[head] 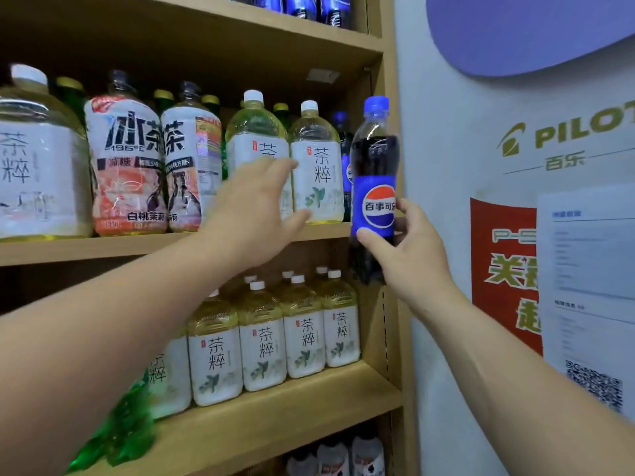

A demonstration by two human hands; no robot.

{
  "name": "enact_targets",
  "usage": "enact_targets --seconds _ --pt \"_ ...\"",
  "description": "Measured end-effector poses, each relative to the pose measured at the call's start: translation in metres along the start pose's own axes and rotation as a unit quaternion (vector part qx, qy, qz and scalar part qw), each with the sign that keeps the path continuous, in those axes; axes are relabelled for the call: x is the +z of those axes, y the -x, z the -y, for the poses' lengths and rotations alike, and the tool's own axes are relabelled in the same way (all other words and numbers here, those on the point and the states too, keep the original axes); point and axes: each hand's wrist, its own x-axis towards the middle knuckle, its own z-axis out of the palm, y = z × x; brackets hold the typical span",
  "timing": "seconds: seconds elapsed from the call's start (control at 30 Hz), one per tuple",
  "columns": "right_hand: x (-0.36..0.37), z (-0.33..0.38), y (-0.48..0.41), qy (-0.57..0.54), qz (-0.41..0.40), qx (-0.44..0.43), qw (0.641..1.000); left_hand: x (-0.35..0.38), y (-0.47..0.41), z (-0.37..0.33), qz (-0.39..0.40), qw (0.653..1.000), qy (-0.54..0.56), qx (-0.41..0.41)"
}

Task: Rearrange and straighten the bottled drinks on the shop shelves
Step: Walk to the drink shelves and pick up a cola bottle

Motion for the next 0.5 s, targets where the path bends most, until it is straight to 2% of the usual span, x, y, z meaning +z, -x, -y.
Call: enact_targets --seconds 0.07,0.13,0.5 --pt "0.000 0.000 -0.020 0.003 -0.013 0.000 1.000 0.004 -0.002 0.030 -0.025 0.993 -0.114 0.025" --pt "0.003 0.002 -0.040 0.004 -0.021 -0.004 1.000 0.014 -0.003 0.052 -0.017 0.984 -0.175 0.015" --pt "0.028 -0.013 -0.120 0.096 -0.033 -0.011 0.995 0.043 -0.001 0.075 -0.044 0.978 -0.200 0.028"
